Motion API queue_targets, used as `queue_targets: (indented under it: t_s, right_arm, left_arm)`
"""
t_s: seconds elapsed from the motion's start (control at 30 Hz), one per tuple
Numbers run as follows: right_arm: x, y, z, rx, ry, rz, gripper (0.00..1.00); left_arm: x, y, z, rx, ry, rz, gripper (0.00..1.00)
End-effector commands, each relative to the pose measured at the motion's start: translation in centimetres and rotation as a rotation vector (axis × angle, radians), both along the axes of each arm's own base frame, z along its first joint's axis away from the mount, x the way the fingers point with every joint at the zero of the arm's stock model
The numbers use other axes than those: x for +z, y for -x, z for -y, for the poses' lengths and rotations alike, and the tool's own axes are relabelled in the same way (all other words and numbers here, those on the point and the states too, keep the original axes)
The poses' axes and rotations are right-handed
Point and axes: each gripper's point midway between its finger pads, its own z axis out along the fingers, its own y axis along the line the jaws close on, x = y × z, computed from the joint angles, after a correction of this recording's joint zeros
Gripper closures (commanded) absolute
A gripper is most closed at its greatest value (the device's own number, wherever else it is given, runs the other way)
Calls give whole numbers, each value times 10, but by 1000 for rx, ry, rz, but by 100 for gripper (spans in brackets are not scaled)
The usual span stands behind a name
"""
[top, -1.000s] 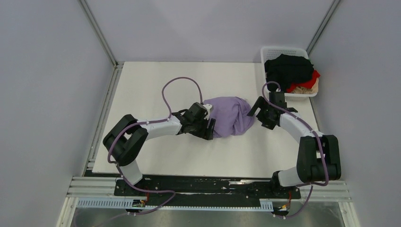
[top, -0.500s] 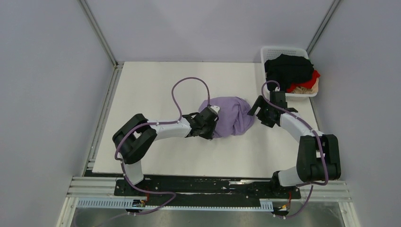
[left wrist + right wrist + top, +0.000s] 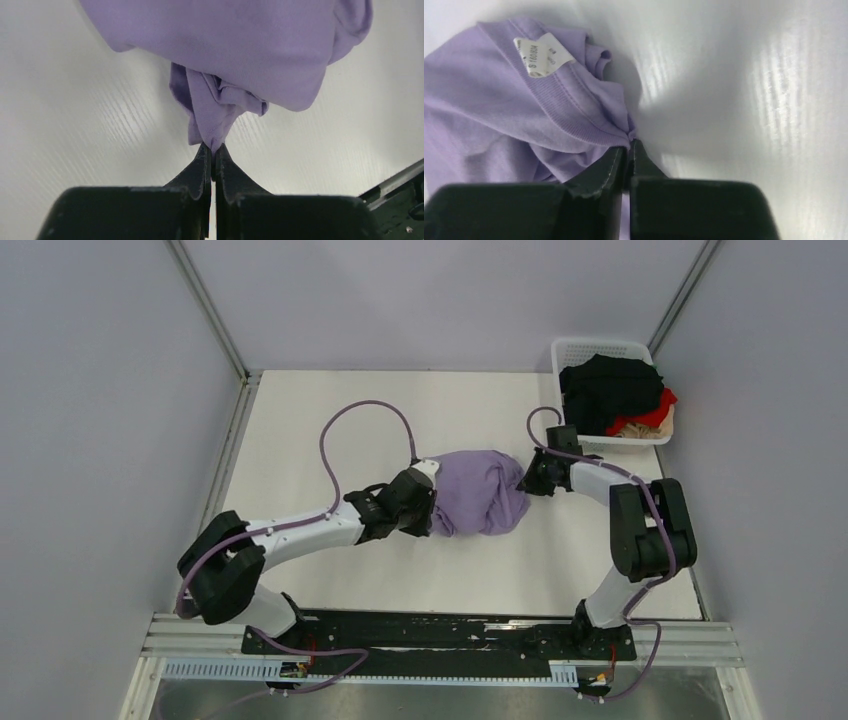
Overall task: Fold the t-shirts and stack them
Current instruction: Flatten out the tshirt
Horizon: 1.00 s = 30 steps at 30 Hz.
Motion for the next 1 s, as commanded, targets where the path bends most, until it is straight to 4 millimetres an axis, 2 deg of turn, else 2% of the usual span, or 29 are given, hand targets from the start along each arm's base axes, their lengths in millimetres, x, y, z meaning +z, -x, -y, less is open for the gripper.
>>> queue_targets:
  t_s: [0.0, 0.03, 0.07, 0.1, 0.13, 0.23, 0.37, 0.47, 0.53, 0.57, 0.6, 0.67, 0.73, 0.97]
  right_arm:
    - [26, -11, -19, 49, 38, 91, 100]
    - [41, -13, -20, 53, 50, 133, 100]
    - [67, -14, -21, 54, 45, 196, 100]
    - [90, -14, -22, 59, 36, 253, 100]
    - [115, -14, -22, 60, 27, 314, 100]
    - [196, -6, -19, 66, 12, 515, 100]
    - [298, 15, -12, 70, -2, 775, 100]
    - [378, 37, -11, 86, -33, 957, 100]
    - [414, 50, -13, 110, -43, 1038, 100]
    - [436, 57, -12, 115, -48, 1086, 100]
    - [449, 62, -11, 115, -49, 1111, 100]
    - [470, 70, -11, 126, -47, 1153, 100]
    - [485, 77, -12, 142, -47, 1190, 100]
    - [523, 99, -19, 221, -58, 1292, 100]
  left_arm:
    - [46, -1, 0, 15, 98, 73, 100]
    - [67, -1, -2, 16, 135, 111, 100]
    - [80, -4, -4, 17, 147, 147, 100]
    - [106, -5, -10, 30, 189, 206, 100]
    - [124, -7, -13, 32, 211, 251, 100]
    - [197, -10, -39, 92, 296, 432, 100]
    - [289, -12, -73, 146, 363, 671, 100]
    - [363, -5, -99, 193, 436, 820, 100]
    - [399, 1, -117, 225, 464, 896, 100]
    - [410, 3, -126, 244, 458, 926, 100]
    - [427, 7, -134, 262, 482, 954, 100]
    - [448, 13, -146, 278, 498, 995, 100]
    - [461, 16, -155, 292, 499, 1021, 100]
    - [484, 21, -175, 334, 483, 1082, 100]
